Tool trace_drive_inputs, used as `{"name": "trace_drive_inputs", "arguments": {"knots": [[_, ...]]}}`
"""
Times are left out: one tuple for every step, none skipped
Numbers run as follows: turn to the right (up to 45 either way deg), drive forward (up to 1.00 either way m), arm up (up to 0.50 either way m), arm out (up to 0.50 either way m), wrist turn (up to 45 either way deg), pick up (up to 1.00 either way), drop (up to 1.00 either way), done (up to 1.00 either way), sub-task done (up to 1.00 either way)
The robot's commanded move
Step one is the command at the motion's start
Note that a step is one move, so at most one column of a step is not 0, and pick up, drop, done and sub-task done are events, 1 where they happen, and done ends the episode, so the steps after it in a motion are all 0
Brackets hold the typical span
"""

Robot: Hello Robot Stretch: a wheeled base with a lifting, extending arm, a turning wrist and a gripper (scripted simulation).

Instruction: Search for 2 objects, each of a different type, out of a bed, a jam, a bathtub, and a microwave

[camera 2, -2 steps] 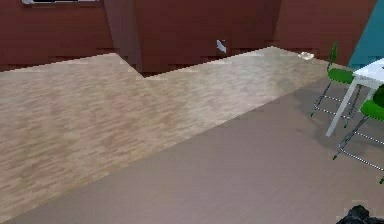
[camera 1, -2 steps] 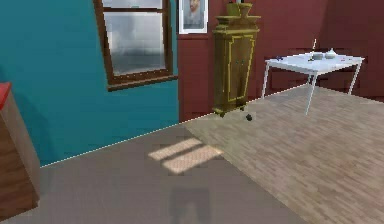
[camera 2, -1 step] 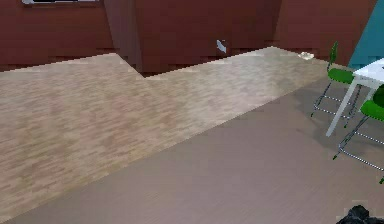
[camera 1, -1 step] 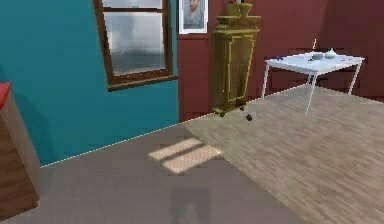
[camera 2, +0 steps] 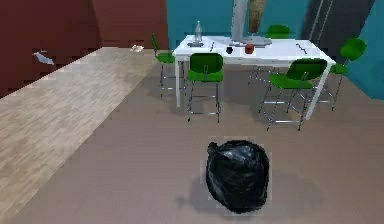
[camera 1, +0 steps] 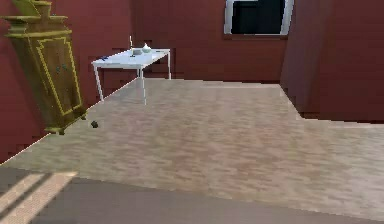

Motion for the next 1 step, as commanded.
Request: {"name": "trace_drive_inputs", "arguments": {"knots": [[0.0,0.35,0.0,0.0,0.0,0.0,0.0,0.0,0.0]]}}
